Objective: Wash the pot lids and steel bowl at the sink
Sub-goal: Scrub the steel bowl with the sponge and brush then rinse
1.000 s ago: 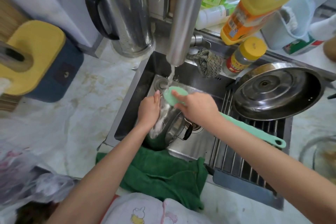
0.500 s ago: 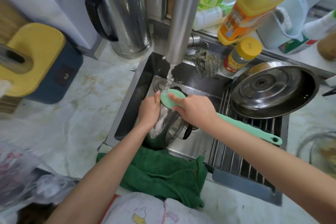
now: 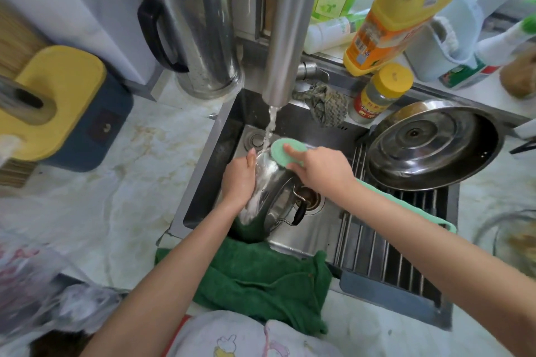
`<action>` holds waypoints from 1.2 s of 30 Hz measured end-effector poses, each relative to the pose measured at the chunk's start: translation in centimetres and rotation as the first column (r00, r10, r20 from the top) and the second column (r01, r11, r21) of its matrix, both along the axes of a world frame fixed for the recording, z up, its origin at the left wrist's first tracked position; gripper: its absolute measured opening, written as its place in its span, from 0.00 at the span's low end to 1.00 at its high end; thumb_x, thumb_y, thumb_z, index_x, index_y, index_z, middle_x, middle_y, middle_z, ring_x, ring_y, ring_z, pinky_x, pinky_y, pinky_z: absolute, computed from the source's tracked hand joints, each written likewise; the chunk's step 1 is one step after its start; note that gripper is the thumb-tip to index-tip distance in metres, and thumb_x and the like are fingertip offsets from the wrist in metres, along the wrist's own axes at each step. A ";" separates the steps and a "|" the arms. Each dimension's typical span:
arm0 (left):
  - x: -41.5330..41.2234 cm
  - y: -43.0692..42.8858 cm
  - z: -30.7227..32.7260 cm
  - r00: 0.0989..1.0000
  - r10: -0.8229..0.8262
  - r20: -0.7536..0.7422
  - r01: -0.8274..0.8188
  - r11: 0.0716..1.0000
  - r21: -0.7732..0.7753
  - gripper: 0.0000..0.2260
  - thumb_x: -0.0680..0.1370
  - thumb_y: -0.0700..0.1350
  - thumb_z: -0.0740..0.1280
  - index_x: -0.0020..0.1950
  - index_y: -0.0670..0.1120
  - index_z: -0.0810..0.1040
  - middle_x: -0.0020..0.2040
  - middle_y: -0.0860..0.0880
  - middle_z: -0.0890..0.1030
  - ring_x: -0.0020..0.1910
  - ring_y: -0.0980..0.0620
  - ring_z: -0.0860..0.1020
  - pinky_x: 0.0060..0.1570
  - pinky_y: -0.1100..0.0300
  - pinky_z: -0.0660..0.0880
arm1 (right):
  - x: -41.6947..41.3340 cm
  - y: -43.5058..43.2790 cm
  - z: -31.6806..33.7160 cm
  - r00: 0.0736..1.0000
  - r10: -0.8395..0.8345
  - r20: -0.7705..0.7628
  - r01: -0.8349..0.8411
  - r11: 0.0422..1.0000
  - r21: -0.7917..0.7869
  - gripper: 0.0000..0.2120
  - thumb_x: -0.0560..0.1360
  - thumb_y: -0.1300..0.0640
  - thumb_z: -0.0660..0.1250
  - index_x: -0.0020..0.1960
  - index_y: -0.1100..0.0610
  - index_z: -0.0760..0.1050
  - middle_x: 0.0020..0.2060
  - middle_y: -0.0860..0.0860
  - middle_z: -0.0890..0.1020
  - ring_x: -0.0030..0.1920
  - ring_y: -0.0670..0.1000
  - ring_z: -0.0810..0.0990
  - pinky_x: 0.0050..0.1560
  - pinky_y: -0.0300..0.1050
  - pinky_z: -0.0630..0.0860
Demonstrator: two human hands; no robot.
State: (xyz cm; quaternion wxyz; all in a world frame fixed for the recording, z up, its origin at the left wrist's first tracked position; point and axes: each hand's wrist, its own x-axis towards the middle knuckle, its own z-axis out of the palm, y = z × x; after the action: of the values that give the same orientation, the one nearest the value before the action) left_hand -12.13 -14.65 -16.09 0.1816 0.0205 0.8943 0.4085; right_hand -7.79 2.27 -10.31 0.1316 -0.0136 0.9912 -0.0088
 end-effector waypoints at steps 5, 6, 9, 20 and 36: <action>-0.2 -0.1 -0.2 1.000 0.005 0.003 -0.005 1.000 -0.011 0.26 0.84 0.51 0.51 0.30 0.41 0.69 0.26 0.48 0.69 0.26 0.51 0.68 0.26 0.57 0.58 | 0.6 -1.3 0.0 0.994 0.097 0.048 -0.095 0.994 -0.047 0.24 0.81 0.42 0.54 0.76 0.43 0.56 0.39 0.52 0.78 0.40 0.57 0.80 0.35 0.46 0.72; -0.2 -0.2 -0.2 1.000 0.007 0.005 -0.007 1.000 -0.015 0.26 0.84 0.51 0.51 0.30 0.42 0.68 0.26 0.48 0.69 0.26 0.51 0.67 0.26 0.57 0.58 | 0.4 -1.0 -0.2 0.996 0.082 0.028 -0.081 0.996 -0.042 0.24 0.81 0.42 0.53 0.76 0.42 0.57 0.40 0.52 0.79 0.40 0.56 0.80 0.35 0.46 0.73; -0.4 -0.2 -0.2 1.000 0.016 0.007 -0.016 0.999 -0.029 0.26 0.85 0.51 0.51 0.28 0.44 0.64 0.26 0.48 0.68 0.25 0.51 0.66 0.26 0.56 0.57 | -0.4 0.2 -0.5 0.998 -0.063 0.004 0.063 0.998 -0.024 0.24 0.81 0.42 0.53 0.76 0.43 0.57 0.48 0.55 0.82 0.46 0.58 0.81 0.41 0.48 0.75; -0.7 -0.3 -0.5 1.000 0.026 0.015 -0.026 0.999 -0.042 0.26 0.85 0.51 0.51 0.29 0.44 0.67 0.27 0.48 0.70 0.27 0.51 0.68 0.28 0.56 0.59 | 1.6 -2.5 -0.5 0.994 0.072 0.080 -0.064 0.993 -0.095 0.24 0.81 0.43 0.53 0.77 0.41 0.55 0.45 0.55 0.80 0.45 0.58 0.81 0.36 0.46 0.69; -1.4 -0.7 -0.7 0.992 0.082 0.092 -0.081 0.997 -0.009 0.26 0.84 0.52 0.51 0.29 0.43 0.67 0.28 0.47 0.70 0.28 0.50 0.69 0.28 0.57 0.60 | 2.4 -3.8 -2.3 0.969 -0.226 0.103 0.247 0.915 -0.319 0.24 0.81 0.43 0.54 0.76 0.42 0.58 0.44 0.54 0.83 0.44 0.56 0.81 0.33 0.46 0.72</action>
State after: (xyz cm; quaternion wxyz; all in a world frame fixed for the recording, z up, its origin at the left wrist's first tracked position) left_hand -13.54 -15.38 -16.78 0.2060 -0.0354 0.8861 0.4137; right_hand -5.44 -1.54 -12.62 0.1573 0.0847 0.9653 -0.1903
